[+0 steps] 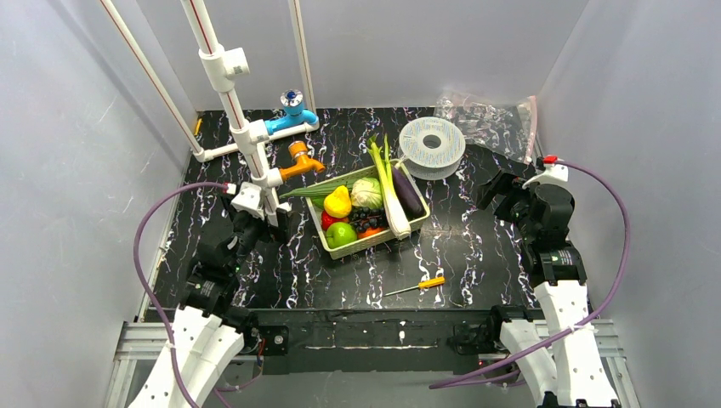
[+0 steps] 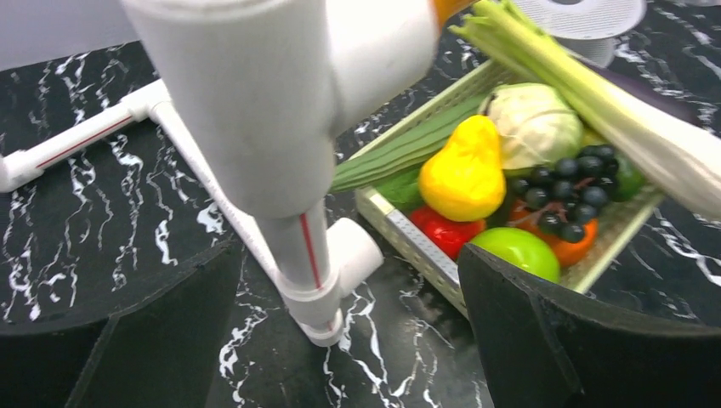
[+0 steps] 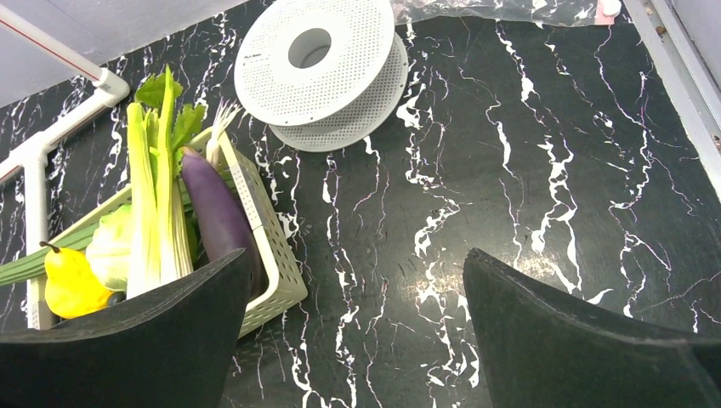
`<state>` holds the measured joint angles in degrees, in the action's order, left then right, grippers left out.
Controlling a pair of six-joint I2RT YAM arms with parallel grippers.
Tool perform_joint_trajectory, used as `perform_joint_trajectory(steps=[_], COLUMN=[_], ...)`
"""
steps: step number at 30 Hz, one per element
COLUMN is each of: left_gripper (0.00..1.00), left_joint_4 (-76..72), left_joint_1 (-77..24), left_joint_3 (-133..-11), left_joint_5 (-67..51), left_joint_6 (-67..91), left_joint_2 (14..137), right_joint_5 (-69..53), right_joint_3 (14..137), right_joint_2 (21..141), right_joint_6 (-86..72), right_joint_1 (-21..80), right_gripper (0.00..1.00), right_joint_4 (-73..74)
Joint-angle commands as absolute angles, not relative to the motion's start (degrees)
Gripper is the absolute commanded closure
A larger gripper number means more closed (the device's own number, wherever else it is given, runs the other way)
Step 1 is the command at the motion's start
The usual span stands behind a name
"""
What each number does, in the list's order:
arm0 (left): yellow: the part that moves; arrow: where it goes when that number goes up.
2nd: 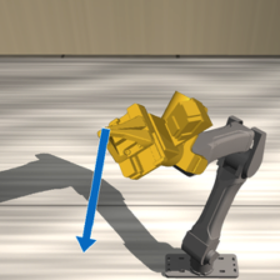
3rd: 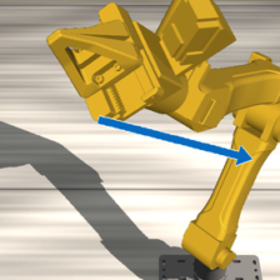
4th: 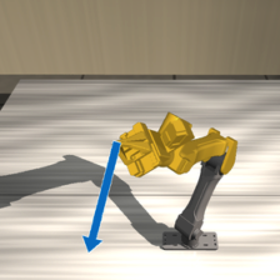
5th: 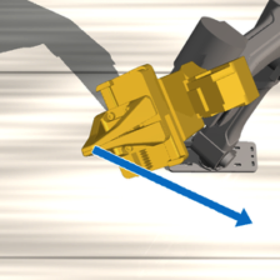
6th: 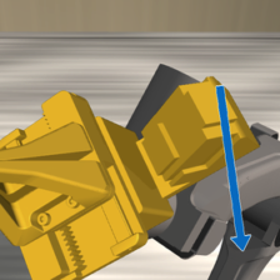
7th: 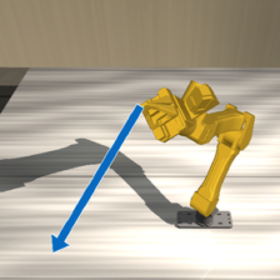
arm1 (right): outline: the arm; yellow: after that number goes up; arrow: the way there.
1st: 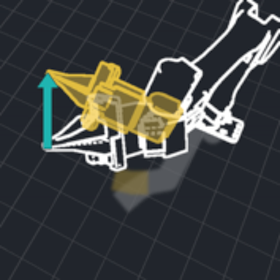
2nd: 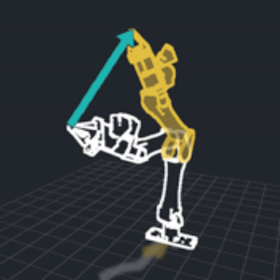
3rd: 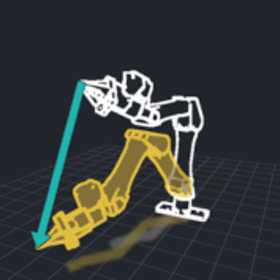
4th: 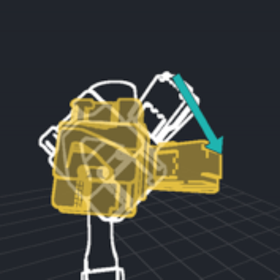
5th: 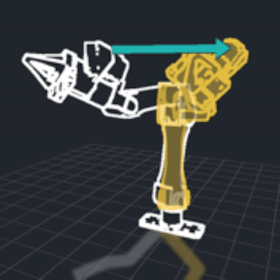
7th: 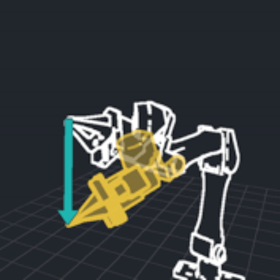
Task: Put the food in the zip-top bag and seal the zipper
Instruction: Move the distractor to the center of the board.
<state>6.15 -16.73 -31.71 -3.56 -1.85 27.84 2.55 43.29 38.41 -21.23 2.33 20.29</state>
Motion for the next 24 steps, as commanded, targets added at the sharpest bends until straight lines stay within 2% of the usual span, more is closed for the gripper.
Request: perform_joint_trajectory(steps=[1,7,15,24], left_gripper=[0.01,0.01,0.01,0.0], left_joint_4=[-6.4,-6.0,-7.1,-4.8], left_joint_1=[-16.8,-16.8,-16.9,-16.8], left_joint_3=[-30.2,-31.1,-27.6,-27.4], left_joint_5=[5.3,11.0,17.5,30.1], left_joint_6=[-2.1,-2.3,-3.7,-4.1], left_joint_2=[29.4,31.9,27.7,25.5], right_joint_5=[1.9,1.9,1.7,1.4], right_joint_3=[43.3,43.2,42.9,42.6], right_joint_2=[38.4,38.8,38.8,38.8], right_joint_6=[-20.9,-21.0,-21.0,-21.0], right_joint_1=[2.5,2.4,2.5,2.4], right_gripper=[0.0,0.0,0.0,0.0], right_joint_4=[17.1,16.7,16.7,16.5])
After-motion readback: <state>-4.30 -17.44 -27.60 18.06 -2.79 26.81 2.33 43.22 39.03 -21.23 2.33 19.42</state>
